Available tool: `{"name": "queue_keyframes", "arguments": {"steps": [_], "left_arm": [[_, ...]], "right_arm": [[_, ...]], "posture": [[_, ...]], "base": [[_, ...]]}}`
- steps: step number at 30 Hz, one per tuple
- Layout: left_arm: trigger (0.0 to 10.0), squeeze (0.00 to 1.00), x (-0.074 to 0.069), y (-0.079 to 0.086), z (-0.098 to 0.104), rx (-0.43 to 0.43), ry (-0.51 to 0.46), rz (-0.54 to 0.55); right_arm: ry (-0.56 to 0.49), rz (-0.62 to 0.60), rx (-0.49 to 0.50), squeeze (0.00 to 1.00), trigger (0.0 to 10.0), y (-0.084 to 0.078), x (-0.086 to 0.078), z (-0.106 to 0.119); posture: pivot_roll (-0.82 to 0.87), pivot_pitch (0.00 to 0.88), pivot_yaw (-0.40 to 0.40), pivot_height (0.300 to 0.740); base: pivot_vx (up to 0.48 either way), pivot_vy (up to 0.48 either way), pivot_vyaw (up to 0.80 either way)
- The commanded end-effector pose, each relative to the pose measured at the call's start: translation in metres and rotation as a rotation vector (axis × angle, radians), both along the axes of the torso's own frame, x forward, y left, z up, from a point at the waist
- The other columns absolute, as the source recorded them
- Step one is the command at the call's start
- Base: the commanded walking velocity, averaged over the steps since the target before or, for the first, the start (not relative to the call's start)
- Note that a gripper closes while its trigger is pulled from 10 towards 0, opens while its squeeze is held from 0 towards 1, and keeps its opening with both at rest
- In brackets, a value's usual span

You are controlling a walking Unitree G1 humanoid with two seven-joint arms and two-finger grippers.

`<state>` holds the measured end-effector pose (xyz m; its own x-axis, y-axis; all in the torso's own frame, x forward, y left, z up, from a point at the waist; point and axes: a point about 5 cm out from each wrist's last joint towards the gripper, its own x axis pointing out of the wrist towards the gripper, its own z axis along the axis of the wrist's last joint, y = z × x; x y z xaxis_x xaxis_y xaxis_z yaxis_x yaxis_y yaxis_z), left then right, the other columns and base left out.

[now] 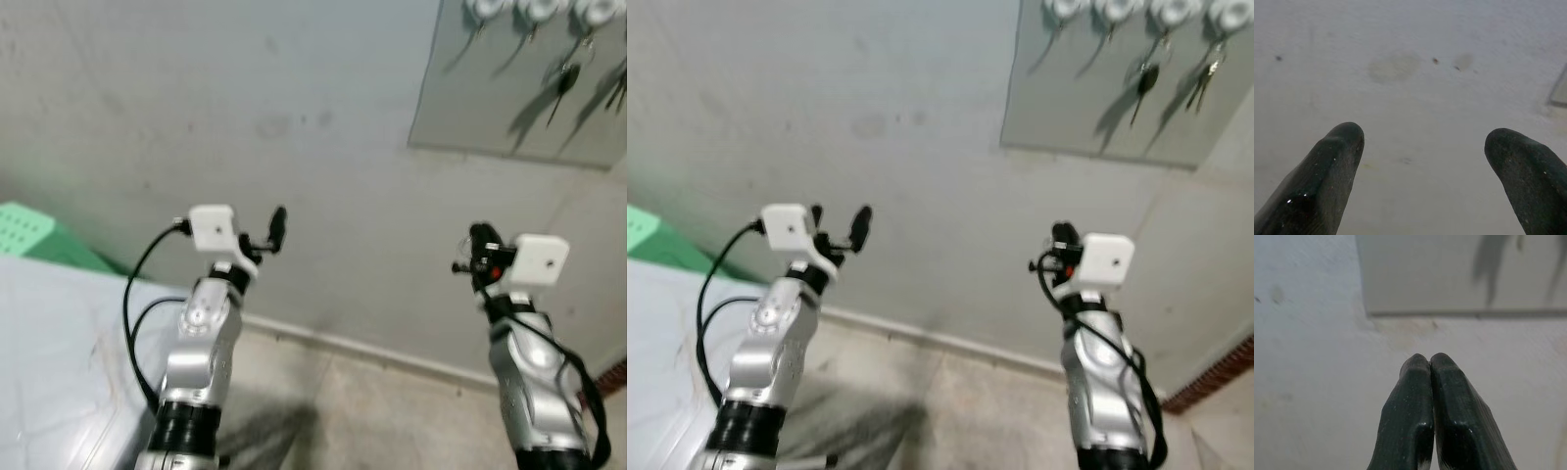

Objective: Hang keys on a hook

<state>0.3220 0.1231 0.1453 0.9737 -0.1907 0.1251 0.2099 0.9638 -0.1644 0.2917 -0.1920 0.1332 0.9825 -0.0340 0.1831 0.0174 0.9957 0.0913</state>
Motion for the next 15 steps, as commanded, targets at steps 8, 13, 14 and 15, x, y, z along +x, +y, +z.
{"name": "queue_keyframes", "arguments": {"steps": [8,13,14,15], "left_arm": [[10.0,0.00,-0.0004,0.0114,-0.0033,0.007,0.019,0.052],[10.0,0.00,-0.0012,0.0103,-0.0035,-0.007,0.017,0.048],[10.0,0.00,-0.0017,0.0101,-0.0035,-0.006,0.015,0.048],[10.0,0.00,-0.0021,0.0100,-0.0036,-0.005,0.014,0.049]], "right_arm": [[-0.011,0.035,0.008,0.00,10.0,0.0105,0.0010,0.0035],[0.010,0.036,0.012,0.00,10.0,0.0104,0.0015,0.0018],[0.016,0.036,0.011,0.00,10.0,0.0102,0.0017,0.0012],[0.018,0.035,0.010,0.00,10.0,0.0100,0.0017,0.0010]], "posture": [[-0.06,0.035,0.033,0.721],[-0.06,0.033,0.031,0.721],[-0.06,0.032,0.030,0.721],[-0.06,0.032,0.030,0.721]], "base": [[0.111,0.000,0.00],[0.000,0.000,0.00],[0.000,0.000,-0.76],[0.000,0.000,-0.76]]}}
